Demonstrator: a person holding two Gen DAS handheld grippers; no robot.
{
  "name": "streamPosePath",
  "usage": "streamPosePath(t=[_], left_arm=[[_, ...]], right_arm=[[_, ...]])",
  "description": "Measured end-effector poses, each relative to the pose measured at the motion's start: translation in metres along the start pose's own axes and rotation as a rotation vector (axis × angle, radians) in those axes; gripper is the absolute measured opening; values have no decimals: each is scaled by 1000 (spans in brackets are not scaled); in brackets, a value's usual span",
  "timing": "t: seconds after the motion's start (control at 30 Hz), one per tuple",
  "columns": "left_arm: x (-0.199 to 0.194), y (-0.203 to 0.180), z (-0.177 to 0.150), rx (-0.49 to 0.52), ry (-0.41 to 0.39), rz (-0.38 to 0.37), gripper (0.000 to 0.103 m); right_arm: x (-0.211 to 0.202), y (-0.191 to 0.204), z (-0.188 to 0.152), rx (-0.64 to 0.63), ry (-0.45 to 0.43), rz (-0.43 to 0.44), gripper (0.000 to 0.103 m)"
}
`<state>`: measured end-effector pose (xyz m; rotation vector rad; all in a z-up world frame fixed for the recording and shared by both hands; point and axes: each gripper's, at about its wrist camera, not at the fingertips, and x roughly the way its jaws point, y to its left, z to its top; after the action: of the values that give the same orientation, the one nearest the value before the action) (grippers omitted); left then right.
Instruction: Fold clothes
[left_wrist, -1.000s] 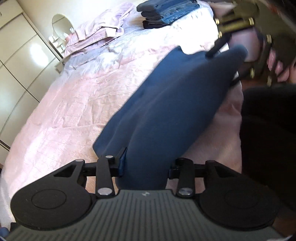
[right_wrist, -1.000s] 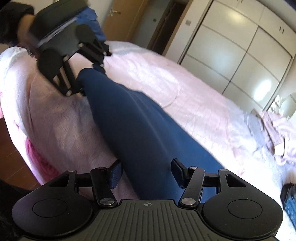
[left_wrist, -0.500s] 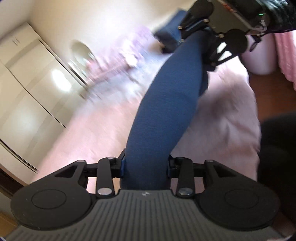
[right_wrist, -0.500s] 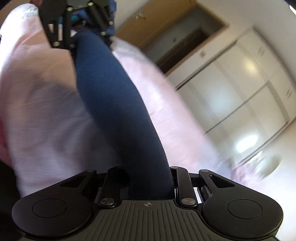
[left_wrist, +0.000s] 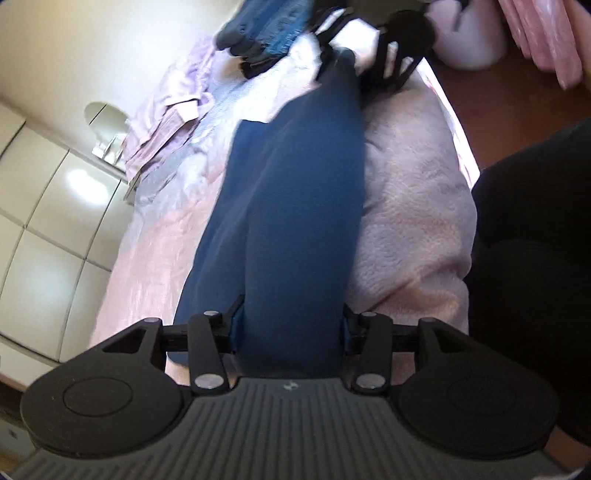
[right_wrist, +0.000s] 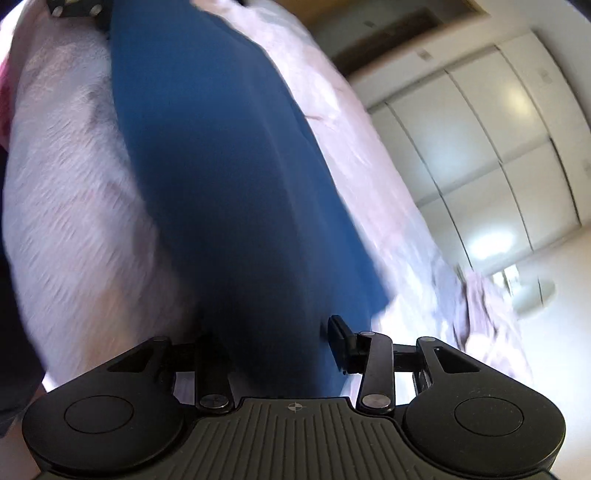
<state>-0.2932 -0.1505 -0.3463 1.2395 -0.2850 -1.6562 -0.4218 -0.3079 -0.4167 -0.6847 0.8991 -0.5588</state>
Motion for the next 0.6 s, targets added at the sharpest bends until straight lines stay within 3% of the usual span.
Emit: streamPosePath(t=[0.17, 0.27, 0.33, 0.43, 0.5, 0.57, 0.6], left_arm=[[-35, 26, -23, -235, -40, -68, 47], [-71, 47, -36, -402, -67, -96, 46], [-84, 52, -44, -460, -69, -71, 46], [-84, 62, -51, -456, -56, -3, 45], [-79, 68, -55, -404, -55, 36, 45], [-64, 71, -54, -333, -55, 55, 45], [-57, 72, -54, -298, -55, 63, 45]], right_arm=[[-32, -22, -17, 189, 111, -61, 40], [-63, -23, 0, 288, 52, -45, 40], [-81, -20, 20, 341, -11, -3, 40], [-104, -16, 58, 397, -106, 87, 42], [-119, -15, 84, 398, -161, 138, 60], [-128, -12, 114, 415, -215, 195, 70], [-130, -11, 128, 423, -233, 221, 70]])
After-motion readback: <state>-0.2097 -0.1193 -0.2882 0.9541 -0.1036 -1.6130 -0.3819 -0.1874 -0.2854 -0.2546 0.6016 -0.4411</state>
